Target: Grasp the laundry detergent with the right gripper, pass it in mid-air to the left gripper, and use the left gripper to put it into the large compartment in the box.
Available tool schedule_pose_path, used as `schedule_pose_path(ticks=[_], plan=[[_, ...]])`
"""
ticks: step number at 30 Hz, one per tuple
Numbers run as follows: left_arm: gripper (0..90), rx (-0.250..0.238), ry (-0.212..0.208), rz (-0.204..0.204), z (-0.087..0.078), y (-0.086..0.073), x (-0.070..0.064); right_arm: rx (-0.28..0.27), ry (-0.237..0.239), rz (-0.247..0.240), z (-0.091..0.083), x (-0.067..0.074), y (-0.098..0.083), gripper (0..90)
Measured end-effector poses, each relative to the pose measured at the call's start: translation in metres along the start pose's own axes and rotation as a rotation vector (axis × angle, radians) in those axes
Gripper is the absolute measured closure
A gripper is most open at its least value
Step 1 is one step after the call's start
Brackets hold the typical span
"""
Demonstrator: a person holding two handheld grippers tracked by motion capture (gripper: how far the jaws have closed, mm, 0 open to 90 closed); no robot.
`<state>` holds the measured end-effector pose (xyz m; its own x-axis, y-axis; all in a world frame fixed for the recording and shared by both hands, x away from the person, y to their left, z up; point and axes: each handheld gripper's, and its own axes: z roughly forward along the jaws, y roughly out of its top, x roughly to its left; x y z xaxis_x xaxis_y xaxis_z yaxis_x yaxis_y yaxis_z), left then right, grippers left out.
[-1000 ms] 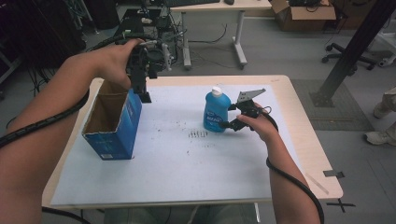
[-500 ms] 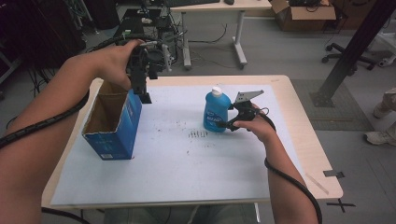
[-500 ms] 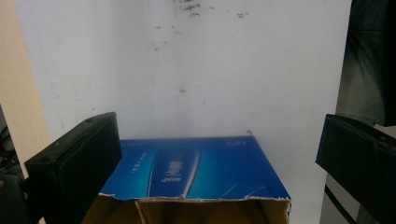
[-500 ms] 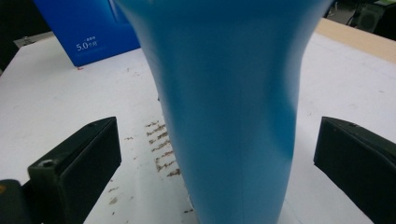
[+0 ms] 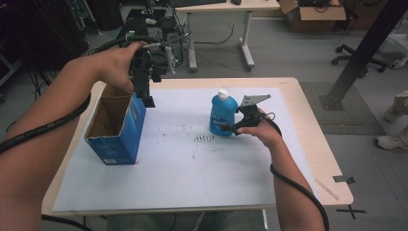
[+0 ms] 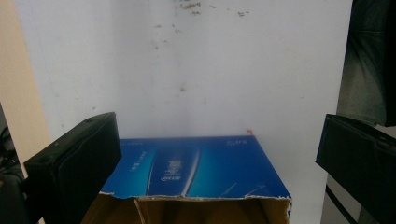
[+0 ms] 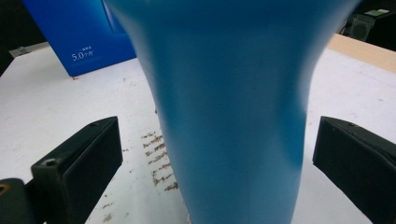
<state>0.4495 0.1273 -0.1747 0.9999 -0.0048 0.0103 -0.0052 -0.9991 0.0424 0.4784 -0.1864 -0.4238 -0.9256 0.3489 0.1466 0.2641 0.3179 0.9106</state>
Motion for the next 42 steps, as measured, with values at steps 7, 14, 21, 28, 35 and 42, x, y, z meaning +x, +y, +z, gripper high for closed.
schedule_pose_path(ticks=[7,14,21,28,35,42], plan=[[0.3,0.001,0.001,0.001,0.0012,-0.0003,0.0002,-0.009,-0.014,-0.012,0.0015,0.0012,-0.0013,8.8],[0.3,-0.004,0.003,-0.001,0.0016,-0.0017,0.0,-0.017,-0.022,-0.031,0.0025,0.002,-0.0033,14.5],[0.4,-0.001,0.005,-0.007,0.0017,-0.003,0.0001,-0.016,-0.027,-0.054,0.0036,0.0032,-0.0026,21.6],[0.4,0.002,0.006,-0.006,0.0016,-0.0027,0.0003,-0.005,-0.028,-0.069,0.006,0.0043,-0.0034,25.1],[0.4,0.002,0.01,-0.004,0.0016,-0.0014,0.0003,-0.007,-0.034,-0.077,0.0049,0.0052,-0.0035,30.7],[0.4,0.007,0.01,0.0,0.0019,0.0017,0.0009,-0.009,-0.056,-0.089,0.005,0.0055,-0.0045,36.7]])
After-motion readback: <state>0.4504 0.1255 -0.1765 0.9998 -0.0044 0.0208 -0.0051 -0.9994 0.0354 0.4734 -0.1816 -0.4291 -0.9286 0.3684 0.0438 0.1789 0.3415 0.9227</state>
